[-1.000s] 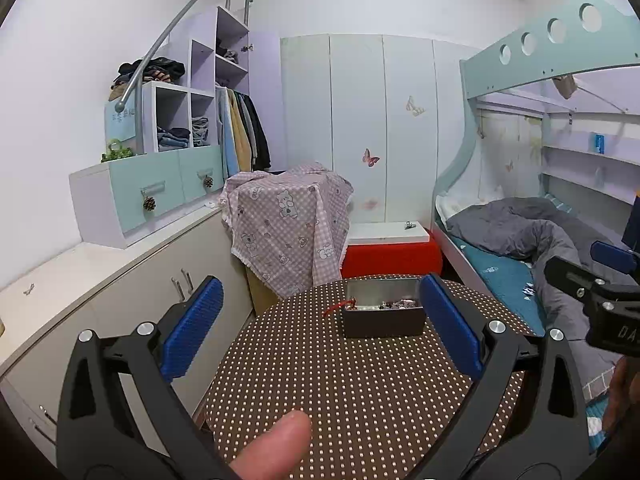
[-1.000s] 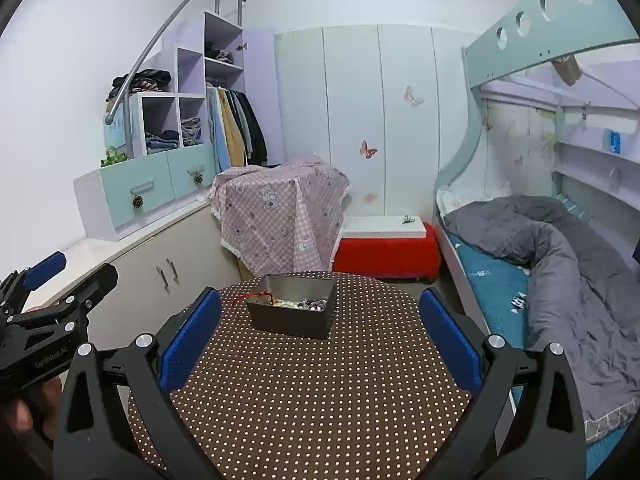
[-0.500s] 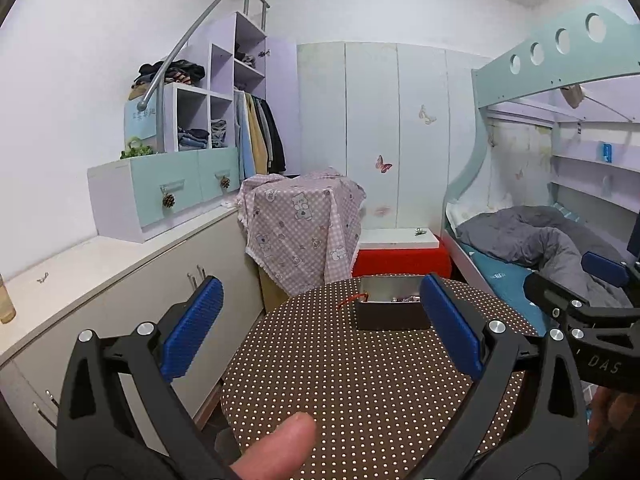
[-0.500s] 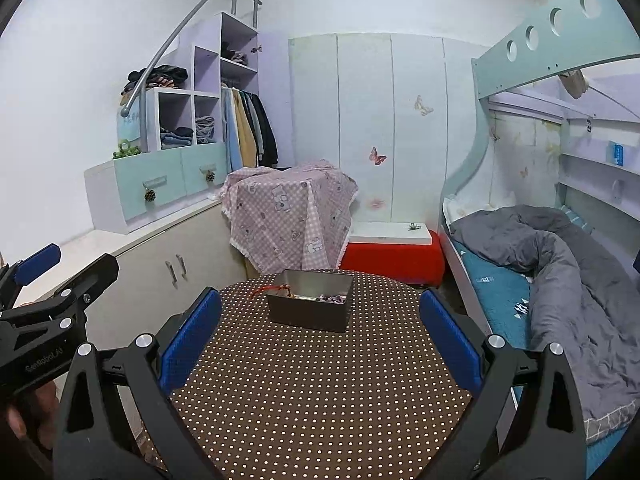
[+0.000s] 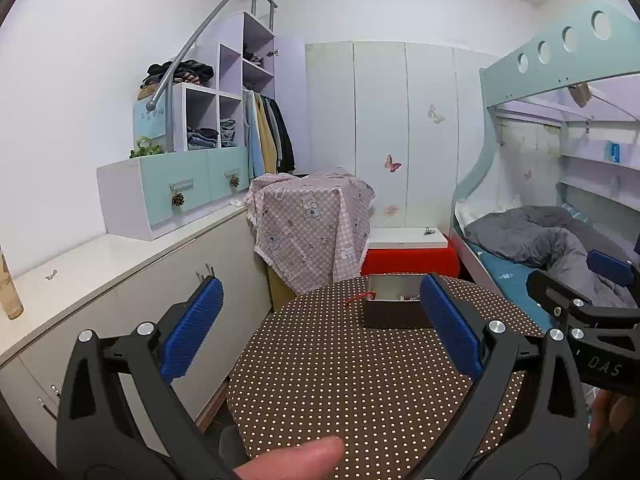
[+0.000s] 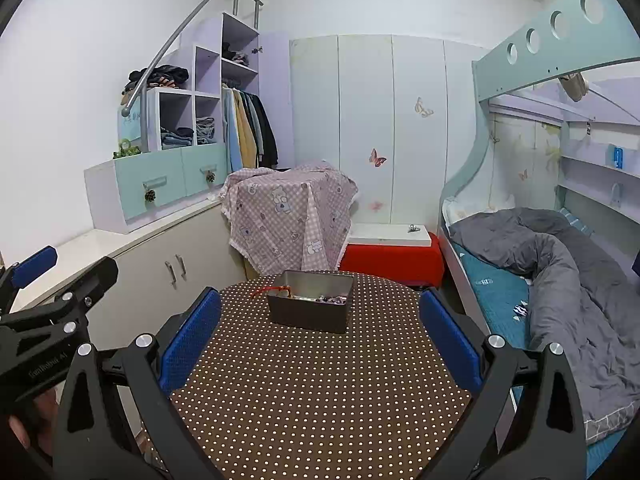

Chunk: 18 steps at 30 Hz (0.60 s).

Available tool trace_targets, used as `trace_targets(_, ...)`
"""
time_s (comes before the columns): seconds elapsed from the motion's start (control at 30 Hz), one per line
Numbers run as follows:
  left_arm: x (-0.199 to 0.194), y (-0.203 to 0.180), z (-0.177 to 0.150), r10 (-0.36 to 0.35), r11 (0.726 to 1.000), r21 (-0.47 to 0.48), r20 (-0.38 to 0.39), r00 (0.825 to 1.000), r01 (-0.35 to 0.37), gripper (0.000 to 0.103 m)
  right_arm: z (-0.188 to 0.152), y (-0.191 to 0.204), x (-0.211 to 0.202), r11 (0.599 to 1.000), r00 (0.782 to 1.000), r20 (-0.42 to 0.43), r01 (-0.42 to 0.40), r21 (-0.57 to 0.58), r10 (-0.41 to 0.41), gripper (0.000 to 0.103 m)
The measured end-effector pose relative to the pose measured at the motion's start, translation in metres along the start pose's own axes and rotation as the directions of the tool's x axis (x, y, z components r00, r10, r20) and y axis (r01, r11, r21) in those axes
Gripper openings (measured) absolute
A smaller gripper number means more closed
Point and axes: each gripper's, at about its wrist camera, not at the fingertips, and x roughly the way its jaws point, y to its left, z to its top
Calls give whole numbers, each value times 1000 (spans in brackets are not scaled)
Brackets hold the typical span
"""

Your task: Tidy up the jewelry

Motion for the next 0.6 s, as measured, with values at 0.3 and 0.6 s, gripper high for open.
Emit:
trace_targets(0.3, -8, 0, -1, -13, 1000, -6, 35, 999, 13, 97, 0, 1, 1, 1000, 1000, -4, -6, 2, 6, 95)
trace_targets(0.6, -7, -5, 2, -12, 1000, 5, 25, 1000, 12, 97, 0, 2, 1, 1000, 1000, 0, -8, 5, 8, 95)
